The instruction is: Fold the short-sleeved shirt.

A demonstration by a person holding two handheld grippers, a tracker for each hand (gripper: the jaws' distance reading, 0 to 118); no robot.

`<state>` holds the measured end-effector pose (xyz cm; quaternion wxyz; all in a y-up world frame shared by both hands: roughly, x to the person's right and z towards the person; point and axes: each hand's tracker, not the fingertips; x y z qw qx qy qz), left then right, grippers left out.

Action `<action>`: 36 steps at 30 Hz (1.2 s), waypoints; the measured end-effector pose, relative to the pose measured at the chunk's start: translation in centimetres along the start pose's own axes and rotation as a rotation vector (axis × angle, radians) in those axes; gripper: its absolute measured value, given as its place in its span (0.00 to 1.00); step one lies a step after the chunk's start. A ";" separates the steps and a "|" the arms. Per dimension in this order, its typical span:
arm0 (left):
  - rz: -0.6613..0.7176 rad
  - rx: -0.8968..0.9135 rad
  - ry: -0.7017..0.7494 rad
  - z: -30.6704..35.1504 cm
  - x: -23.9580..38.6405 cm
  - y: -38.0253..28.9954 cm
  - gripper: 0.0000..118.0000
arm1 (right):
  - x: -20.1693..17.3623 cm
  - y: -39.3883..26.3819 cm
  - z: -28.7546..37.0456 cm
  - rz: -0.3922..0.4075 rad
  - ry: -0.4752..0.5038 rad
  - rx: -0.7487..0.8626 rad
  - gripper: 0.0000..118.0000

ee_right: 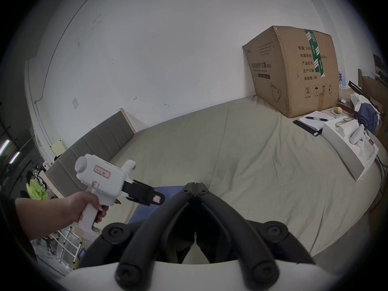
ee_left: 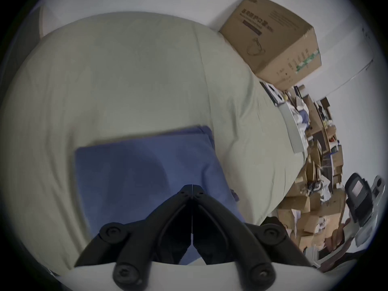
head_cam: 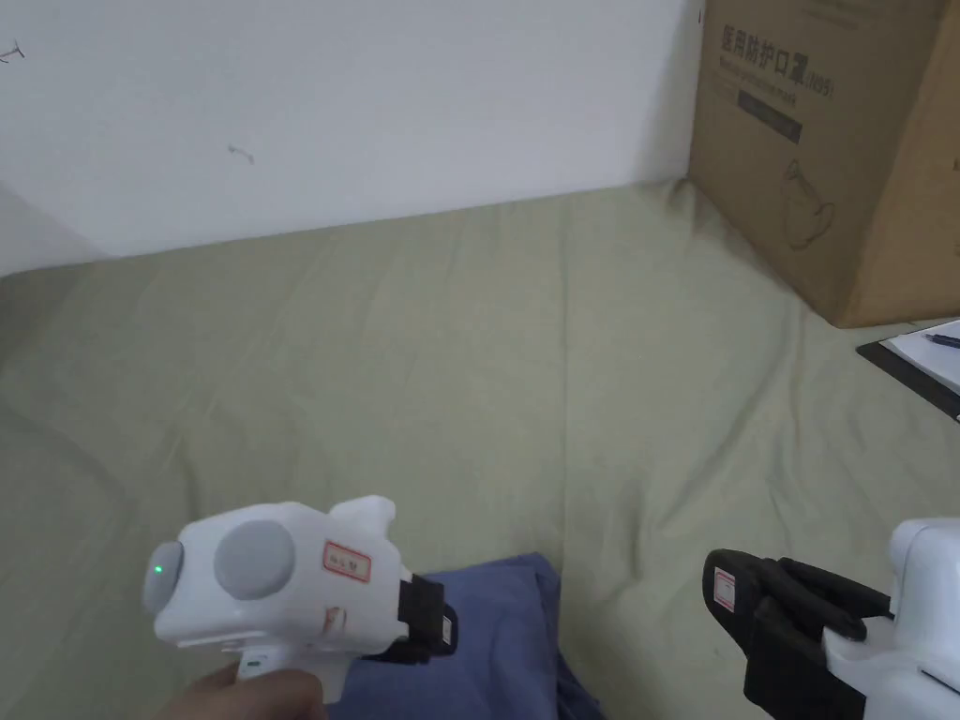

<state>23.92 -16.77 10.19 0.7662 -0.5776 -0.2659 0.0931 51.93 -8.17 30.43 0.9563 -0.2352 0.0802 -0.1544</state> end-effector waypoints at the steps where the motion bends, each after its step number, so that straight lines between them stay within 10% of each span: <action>1: 0.008 -0.021 -0.027 -1.0 0.4 -0.3 0.00 | 0.0 0.0 0.0 0.000 0.000 -0.003 0.00; 9: -0.016 -0.068 -0.030 -7.2 4.4 -1.0 0.00 | 0.4 0.0 0.0 -0.002 -0.026 -0.020 0.00; 14: -0.010 0.220 -0.338 1.4 6.0 -2.6 0.00 | -0.3 0.9 1.1 -0.017 0.001 0.008 0.00; 22: -0.308 1.006 0.159 20.4 8.0 -11.5 0.00 | -4.6 4.6 5.1 0.098 0.061 0.212 0.00; 30: -0.336 1.334 0.572 23.4 6.7 -16.3 0.00 | -8.1 3.8 6.6 0.266 -0.013 0.592 0.00; 36: -0.232 1.268 0.569 20.5 2.9 -16.3 0.00 | -7.9 0.8 4.4 0.392 -0.352 0.608 0.00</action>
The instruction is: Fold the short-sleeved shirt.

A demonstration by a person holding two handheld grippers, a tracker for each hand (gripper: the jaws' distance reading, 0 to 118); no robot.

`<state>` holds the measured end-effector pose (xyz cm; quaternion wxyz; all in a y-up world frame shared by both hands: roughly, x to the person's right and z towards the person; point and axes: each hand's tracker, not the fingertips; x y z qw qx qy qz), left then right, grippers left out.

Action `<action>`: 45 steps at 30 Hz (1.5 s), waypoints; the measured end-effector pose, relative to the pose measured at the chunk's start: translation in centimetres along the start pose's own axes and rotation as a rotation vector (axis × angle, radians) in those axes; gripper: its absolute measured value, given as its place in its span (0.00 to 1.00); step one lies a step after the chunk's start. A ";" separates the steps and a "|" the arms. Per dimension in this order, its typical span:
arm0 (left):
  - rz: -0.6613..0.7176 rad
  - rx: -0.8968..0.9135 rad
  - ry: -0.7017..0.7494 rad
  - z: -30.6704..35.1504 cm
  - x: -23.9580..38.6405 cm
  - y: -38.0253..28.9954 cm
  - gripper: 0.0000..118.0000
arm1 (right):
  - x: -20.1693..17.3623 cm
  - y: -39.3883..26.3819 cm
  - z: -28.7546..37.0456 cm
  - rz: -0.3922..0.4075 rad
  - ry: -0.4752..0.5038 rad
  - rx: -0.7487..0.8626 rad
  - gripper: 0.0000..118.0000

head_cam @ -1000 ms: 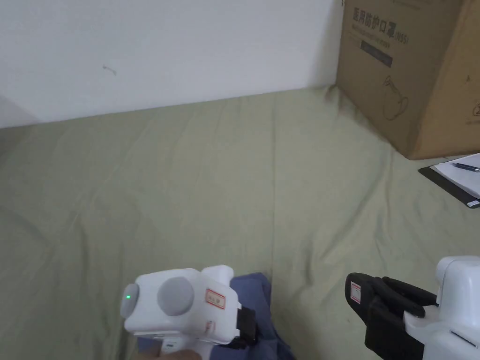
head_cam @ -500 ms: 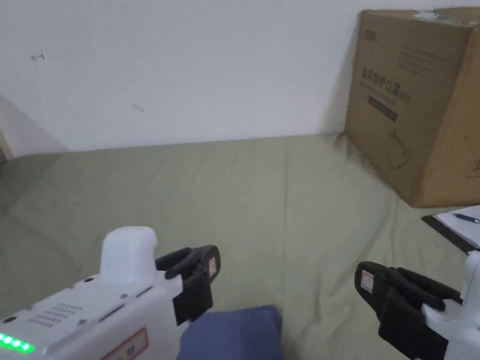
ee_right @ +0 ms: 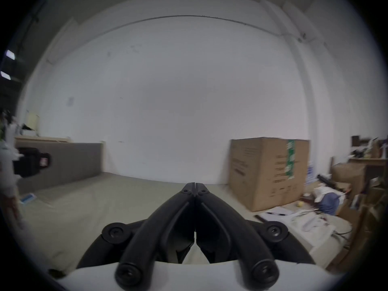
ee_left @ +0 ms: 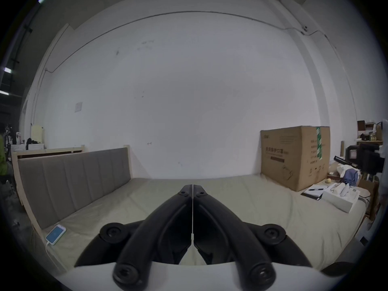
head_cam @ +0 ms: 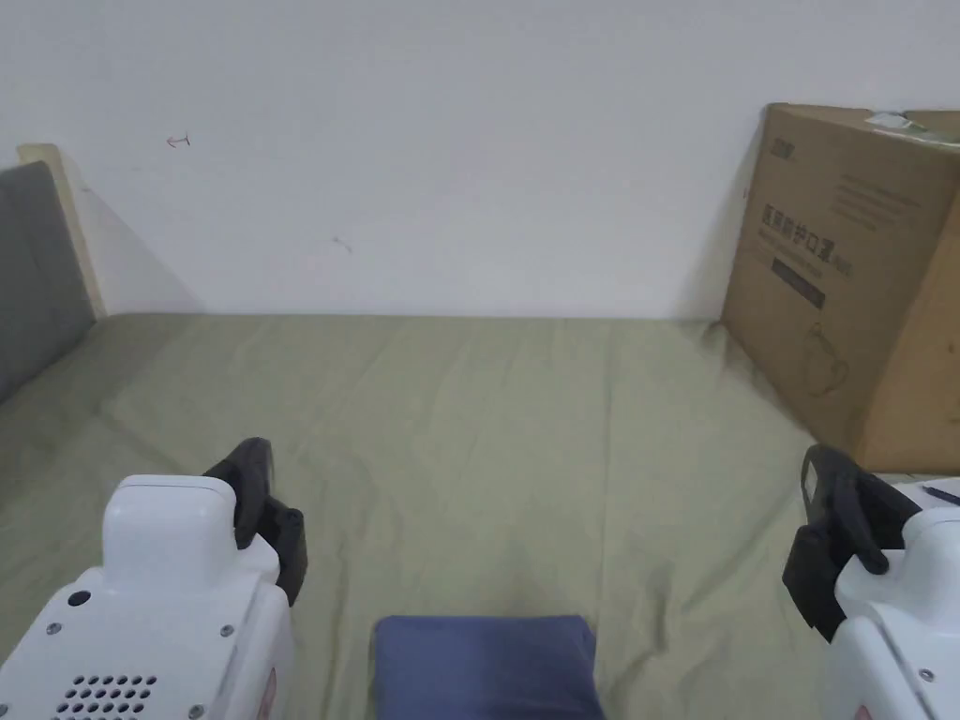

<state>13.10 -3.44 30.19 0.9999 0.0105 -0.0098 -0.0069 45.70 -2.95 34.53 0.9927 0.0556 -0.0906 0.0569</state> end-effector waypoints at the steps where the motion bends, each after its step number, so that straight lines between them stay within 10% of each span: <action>1: 0.007 0.002 -0.003 0.3 -0.1 -0.5 0.00 | 0.1 -0.6 0.1 -0.009 -0.016 0.021 0.00; 14: 0.066 -0.006 -0.006 1.9 -0.2 -0.5 0.00 | 1.1 0.1 0.5 -0.092 0.016 -0.031 0.00; 19: 0.078 -0.063 -0.030 0.7 -1.9 1.7 0.00 | 0.9 3.0 -2.7 -0.084 0.171 -0.072 0.00; 24: 0.184 -0.331 -0.088 -1.7 -3.3 0.0 0.00 | -2.8 -2.0 -12.1 -0.089 0.628 -0.765 0.00; 32: 0.413 -0.668 -0.186 -6.6 -5.9 -7.6 0.00 | -6.6 -19.0 -16.2 -0.005 0.593 -1.282 0.00; 39: 0.772 -1.044 -0.436 -14.1 -8.3 -16.1 0.03 | -5.1 -20.6 -16.7 -0.120 0.621 -1.313 0.00; 43: 0.893 -1.174 -0.612 -17.3 -8.2 -20.0 0.95 | -5.2 -20.8 -16.2 -0.112 0.629 -1.295 0.00; 45: 0.966 -1.214 -0.678 -18.5 -7.9 -21.8 1.00 | -5.4 -20.7 -16.0 -0.101 0.630 -1.289 0.00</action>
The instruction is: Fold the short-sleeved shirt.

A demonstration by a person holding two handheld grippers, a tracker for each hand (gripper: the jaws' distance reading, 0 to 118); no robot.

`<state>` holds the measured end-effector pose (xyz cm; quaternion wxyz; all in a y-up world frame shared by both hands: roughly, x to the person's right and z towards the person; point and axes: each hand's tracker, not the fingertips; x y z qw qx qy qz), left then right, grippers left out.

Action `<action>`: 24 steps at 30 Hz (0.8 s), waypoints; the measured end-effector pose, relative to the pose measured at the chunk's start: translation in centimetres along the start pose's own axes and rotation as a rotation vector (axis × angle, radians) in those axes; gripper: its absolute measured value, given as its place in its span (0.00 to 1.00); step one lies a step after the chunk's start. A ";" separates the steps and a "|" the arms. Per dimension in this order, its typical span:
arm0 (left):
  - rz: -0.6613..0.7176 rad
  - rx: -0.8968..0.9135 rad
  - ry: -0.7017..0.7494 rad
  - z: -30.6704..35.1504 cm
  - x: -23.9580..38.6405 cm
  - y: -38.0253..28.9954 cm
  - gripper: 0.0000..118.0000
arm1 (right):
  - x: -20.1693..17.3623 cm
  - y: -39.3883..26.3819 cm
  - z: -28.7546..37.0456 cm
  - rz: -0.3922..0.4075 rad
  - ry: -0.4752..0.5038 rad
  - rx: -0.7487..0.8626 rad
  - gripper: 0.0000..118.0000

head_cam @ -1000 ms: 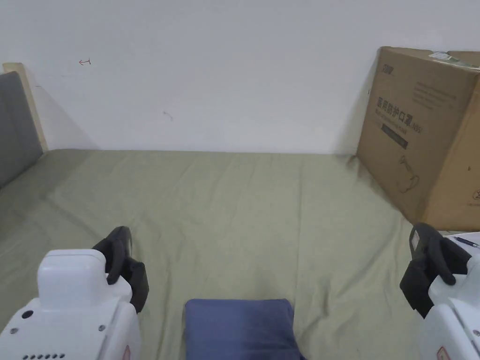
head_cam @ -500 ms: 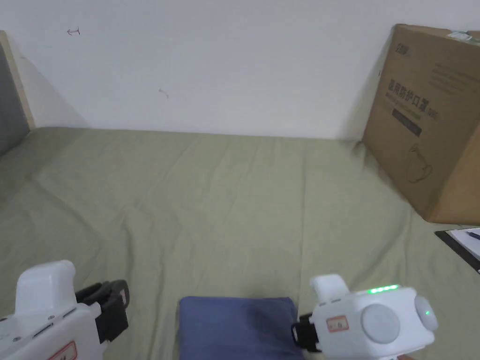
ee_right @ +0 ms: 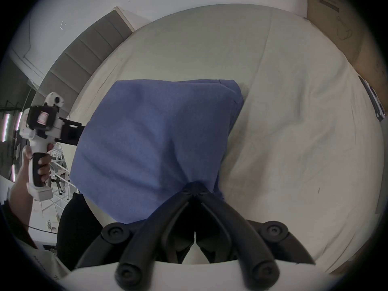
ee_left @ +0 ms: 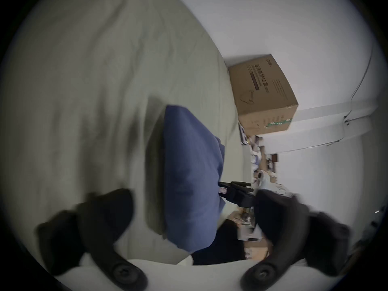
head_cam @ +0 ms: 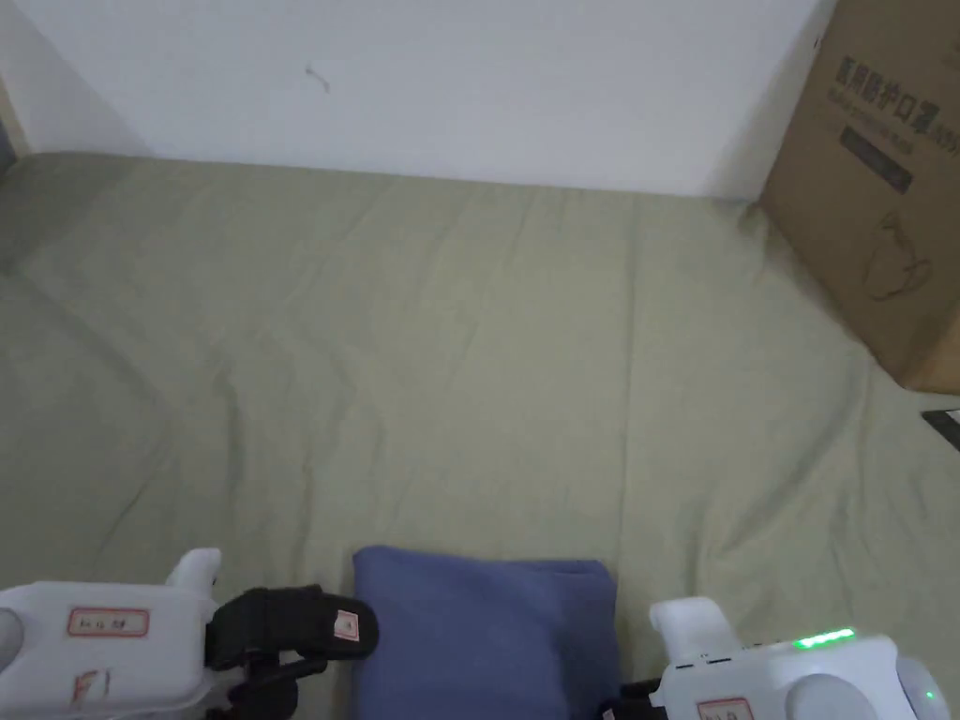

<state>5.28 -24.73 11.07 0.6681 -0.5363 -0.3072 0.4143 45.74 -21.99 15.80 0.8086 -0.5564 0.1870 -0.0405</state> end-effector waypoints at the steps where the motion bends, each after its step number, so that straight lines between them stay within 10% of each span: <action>1: 0.038 -0.016 -0.051 -0.5 -0.2 -0.2 1.00 | 0.0 0.0 0.0 0.000 -0.002 -0.001 0.00; 10: 0.135 -0.142 -0.209 -8.6 0.2 2.4 0.98 | 0.2 -0.1 -0.4 -0.018 0.008 0.006 0.00; 12: 0.061 -0.137 -0.048 -8.7 1.2 2.6 0.69 | 0.5 -0.2 -0.3 -0.027 0.020 0.015 0.00; 13: -0.001 -0.122 0.073 -8.5 1.3 2.7 0.20 | 0.6 -0.3 -0.2 -0.030 0.024 0.019 0.00; 14: -0.054 -0.118 0.168 -8.5 1.5 2.6 0.15 | 0.6 -0.4 0.0 -0.033 0.030 0.027 0.00; 24: -0.311 -0.104 0.244 -1.1 8.2 2.9 0.15 | -2.9 -0.6 5.7 -0.007 -0.017 0.160 0.00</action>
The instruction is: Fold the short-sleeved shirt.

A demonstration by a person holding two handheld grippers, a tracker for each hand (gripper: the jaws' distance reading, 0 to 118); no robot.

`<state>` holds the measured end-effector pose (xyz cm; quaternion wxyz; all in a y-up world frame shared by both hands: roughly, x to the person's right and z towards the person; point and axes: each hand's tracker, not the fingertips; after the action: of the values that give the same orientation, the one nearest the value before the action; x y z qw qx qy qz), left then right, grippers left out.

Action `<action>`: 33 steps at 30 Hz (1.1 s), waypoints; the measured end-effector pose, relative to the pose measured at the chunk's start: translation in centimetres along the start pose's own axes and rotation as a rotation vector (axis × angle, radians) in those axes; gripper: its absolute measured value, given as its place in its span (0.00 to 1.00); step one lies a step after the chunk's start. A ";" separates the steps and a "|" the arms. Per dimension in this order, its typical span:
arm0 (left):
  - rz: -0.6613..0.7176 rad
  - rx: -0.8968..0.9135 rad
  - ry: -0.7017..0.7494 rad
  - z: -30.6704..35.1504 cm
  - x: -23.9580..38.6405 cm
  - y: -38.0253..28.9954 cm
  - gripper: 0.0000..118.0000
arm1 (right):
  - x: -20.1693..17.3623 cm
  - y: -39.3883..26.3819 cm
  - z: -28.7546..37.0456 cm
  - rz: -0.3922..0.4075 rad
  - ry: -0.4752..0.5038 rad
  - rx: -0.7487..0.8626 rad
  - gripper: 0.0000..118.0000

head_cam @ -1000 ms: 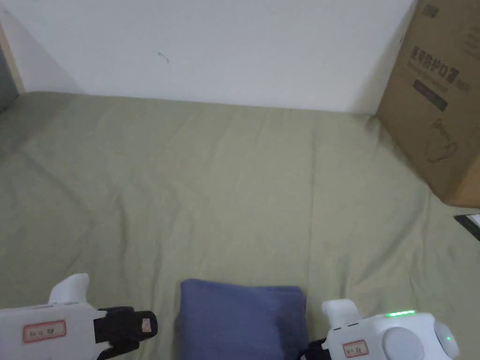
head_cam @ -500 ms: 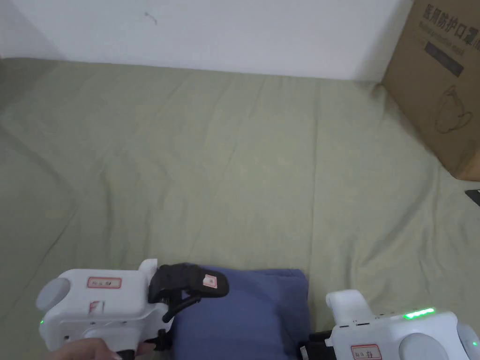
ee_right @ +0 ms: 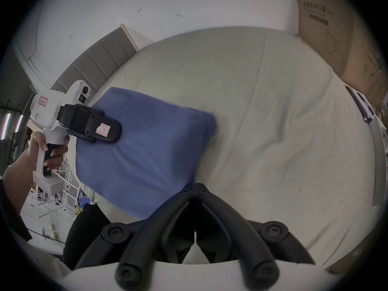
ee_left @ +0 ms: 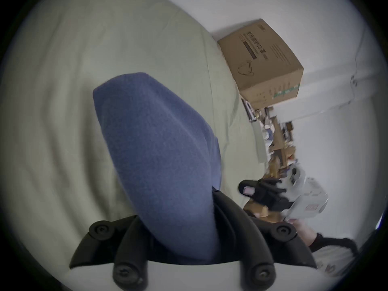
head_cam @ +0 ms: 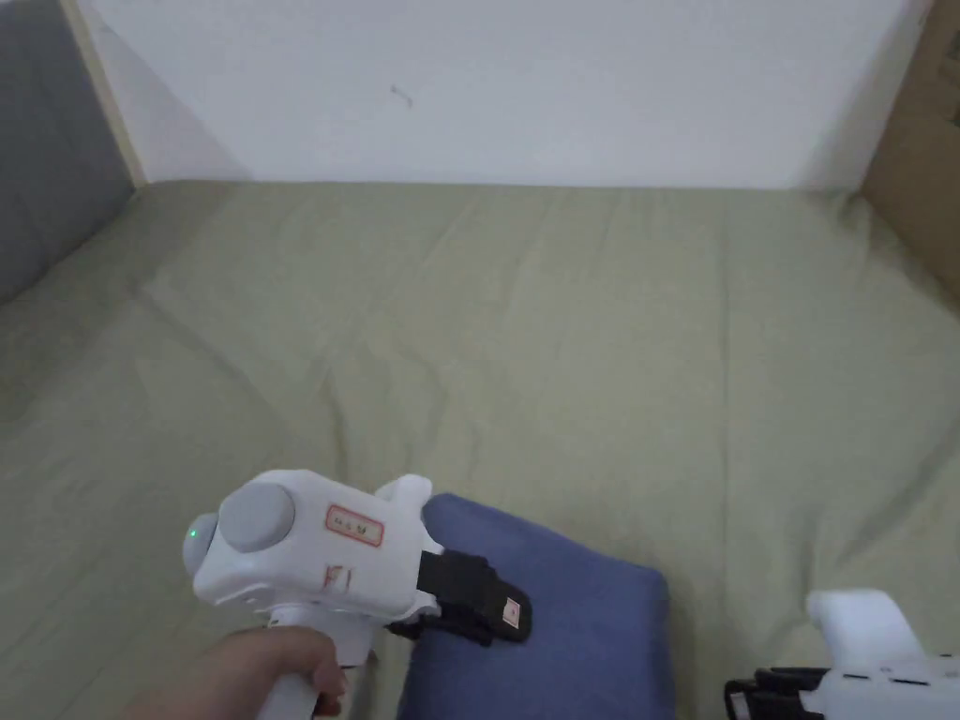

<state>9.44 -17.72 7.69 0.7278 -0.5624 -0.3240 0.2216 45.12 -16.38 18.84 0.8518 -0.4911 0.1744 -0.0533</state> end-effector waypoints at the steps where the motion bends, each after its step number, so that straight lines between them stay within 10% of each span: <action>1: -0.031 -0.010 0.040 1.8 -0.3 0.3 0.15 | -0.4 0.1 0.6 0.000 0.006 0.009 0.00; 17: -0.191 -0.199 1.138 19.0 -16.0 1.8 0.18 | -7.8 -0.4 -1.5 0.060 0.036 -0.100 0.00; 24: -0.237 -0.206 1.466 20.7 -17.9 0.9 0.81 | -9.4 0.3 -0.9 0.114 0.012 -0.092 0.00; 28: -0.165 0.033 1.299 22.5 -14.9 0.7 0.82 | -8.9 0.6 0.0 0.099 -0.004 -0.048 0.00; 31: 0.055 0.297 0.914 23.5 -11.8 -0.2 0.80 | -8.3 0.9 0.9 0.057 -0.006 -0.023 0.00; 33: 0.147 0.427 0.644 22.9 -9.5 -1.5 0.49 | -7.7 0.9 1.7 0.038 -0.008 -0.005 0.00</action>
<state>-13.73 -9.20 10.57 0.8751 -0.4606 0.0156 0.1477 38.41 -12.49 20.75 0.8522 -0.4898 0.1806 -0.0347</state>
